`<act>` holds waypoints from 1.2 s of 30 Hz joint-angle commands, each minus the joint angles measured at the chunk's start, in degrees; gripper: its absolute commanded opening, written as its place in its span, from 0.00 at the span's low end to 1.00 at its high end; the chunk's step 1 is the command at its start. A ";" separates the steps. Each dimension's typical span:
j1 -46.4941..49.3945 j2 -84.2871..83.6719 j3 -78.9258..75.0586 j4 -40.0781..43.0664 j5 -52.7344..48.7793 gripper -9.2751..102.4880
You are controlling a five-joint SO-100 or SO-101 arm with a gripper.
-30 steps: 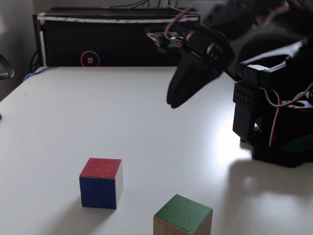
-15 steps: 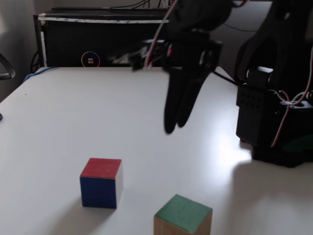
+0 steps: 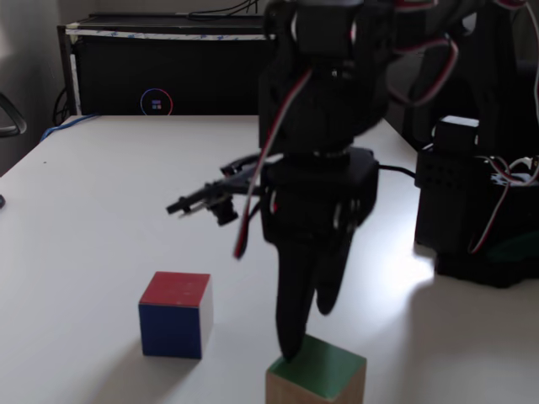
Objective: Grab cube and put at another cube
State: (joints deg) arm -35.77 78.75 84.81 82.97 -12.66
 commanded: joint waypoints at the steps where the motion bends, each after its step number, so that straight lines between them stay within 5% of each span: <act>1: -1.58 0.18 -3.78 -0.44 2.37 0.37; 36: -2.20 -18.46 -18.02 3.34 5.89 0.36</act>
State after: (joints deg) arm -38.14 60.03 69.52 85.87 -6.86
